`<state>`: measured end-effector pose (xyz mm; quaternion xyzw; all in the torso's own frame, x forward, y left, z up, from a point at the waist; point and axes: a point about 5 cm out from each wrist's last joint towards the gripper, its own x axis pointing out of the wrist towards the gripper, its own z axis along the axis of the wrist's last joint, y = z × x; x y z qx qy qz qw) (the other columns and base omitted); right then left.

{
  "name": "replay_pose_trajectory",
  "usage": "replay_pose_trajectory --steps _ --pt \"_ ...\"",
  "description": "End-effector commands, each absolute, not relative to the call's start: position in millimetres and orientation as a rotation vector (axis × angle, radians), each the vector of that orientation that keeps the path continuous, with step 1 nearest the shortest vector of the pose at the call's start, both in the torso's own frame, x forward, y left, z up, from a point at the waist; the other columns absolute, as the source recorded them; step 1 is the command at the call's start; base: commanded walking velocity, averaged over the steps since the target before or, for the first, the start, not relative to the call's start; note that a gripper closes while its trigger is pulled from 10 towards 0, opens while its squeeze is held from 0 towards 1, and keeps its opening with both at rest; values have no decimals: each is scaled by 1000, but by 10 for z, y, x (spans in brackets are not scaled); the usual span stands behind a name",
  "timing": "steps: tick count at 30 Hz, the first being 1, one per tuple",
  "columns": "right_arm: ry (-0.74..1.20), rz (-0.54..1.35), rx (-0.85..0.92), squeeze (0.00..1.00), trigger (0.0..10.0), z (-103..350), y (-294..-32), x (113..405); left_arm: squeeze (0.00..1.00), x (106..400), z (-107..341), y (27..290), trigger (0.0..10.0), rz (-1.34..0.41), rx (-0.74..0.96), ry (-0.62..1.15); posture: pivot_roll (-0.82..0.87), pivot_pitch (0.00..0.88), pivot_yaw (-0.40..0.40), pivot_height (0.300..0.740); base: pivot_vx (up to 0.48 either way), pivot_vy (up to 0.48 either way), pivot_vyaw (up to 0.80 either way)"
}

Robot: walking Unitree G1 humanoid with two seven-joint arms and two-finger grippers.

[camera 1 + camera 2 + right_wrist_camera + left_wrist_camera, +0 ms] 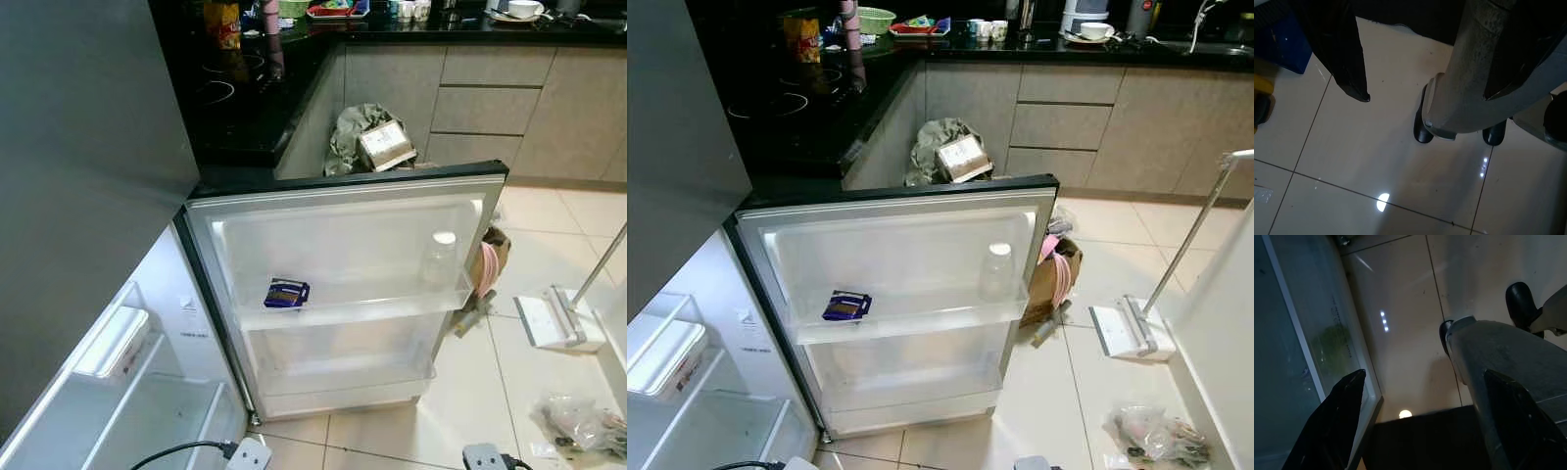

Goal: Restocking fridge

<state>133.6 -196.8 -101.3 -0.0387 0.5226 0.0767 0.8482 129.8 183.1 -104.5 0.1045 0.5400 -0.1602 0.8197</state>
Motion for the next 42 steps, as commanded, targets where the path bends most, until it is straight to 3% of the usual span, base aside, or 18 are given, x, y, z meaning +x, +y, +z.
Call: replay_pose_trajectory --steps 1,6,12,22,37,42 --pt "1138 178 -86 0 10000 -1039 -1955 1273 0 1277 -1057 1803 10000 -345 222 1163 14 0 -30 738 0 0 0" --pt "1130 177 -93 0 10000 -1019 -1980 1328 0 1314 -1049 1765 10000 -342 216 1145 12 0 -33 738 0 0 0" --pt "1121 179 -97 0 10000 -990 -2004 1404 0 1314 -1054 1714 10000 -340 203 1143 7 0 -32 738 0 0 760" --pt "1103 121 -120 0 10000 -962 -2032 1489 0 1384 -1015 1929 10000 -186 164 1135 13 0 -15 738 0 0 227" --pt "1115 19 -101 0 10000 -945 -2185 1478 0 1447 -982 2017 10000 -152 164 1125 22 0 -18 738 0 0 0" --pt "1119 12 -117 0 10000 -944 -2218 1464 0 1367 -1000 2079 10000 -151 174 1151 0 0 -6 738 0 0 779"
